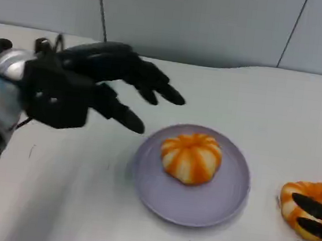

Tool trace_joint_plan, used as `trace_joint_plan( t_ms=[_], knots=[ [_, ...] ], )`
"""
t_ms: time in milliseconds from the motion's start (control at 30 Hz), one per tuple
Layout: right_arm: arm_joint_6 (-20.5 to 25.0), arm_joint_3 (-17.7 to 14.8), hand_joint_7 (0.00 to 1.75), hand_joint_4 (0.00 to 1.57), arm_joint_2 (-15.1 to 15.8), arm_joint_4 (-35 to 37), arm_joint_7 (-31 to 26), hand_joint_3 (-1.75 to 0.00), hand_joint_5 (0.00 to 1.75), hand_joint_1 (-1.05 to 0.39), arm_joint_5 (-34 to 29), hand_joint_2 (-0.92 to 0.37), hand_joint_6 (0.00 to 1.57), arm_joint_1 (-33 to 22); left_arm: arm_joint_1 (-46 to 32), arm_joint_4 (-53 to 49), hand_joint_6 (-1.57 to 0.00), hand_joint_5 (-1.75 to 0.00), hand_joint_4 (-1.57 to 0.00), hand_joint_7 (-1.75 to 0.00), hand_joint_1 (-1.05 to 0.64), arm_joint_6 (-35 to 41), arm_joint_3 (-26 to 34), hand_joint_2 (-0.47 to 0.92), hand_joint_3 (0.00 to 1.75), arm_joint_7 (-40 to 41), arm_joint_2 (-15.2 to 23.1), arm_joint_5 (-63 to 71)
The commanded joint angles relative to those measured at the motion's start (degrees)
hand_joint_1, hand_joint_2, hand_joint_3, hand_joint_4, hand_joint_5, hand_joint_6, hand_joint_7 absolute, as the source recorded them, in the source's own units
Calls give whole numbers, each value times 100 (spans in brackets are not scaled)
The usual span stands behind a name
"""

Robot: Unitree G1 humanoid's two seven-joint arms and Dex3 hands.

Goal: Grasp the bread from the table and place it into the plate.

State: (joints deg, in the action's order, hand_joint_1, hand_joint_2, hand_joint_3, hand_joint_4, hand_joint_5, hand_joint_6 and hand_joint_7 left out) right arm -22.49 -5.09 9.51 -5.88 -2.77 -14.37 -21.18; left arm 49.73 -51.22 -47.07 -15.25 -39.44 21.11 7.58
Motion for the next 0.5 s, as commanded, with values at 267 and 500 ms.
trace_joint_plan(
  t_ms=[267,500],
  knots=[
    [8,-45,0,95,71,35,5,-36,1,-38,16,-92,77,49,-2394,1580,-48,-173,-57,-149,-48,2315,1466,91,1,19,-161,-2031],
    [52,-31,0,96,52,28,6,-36,2,-37,7,-92,77,62,-3368,2940,-51,-175,-70,-174,-48,4680,1724,90,0,497,-64,-2168]
  ],
)
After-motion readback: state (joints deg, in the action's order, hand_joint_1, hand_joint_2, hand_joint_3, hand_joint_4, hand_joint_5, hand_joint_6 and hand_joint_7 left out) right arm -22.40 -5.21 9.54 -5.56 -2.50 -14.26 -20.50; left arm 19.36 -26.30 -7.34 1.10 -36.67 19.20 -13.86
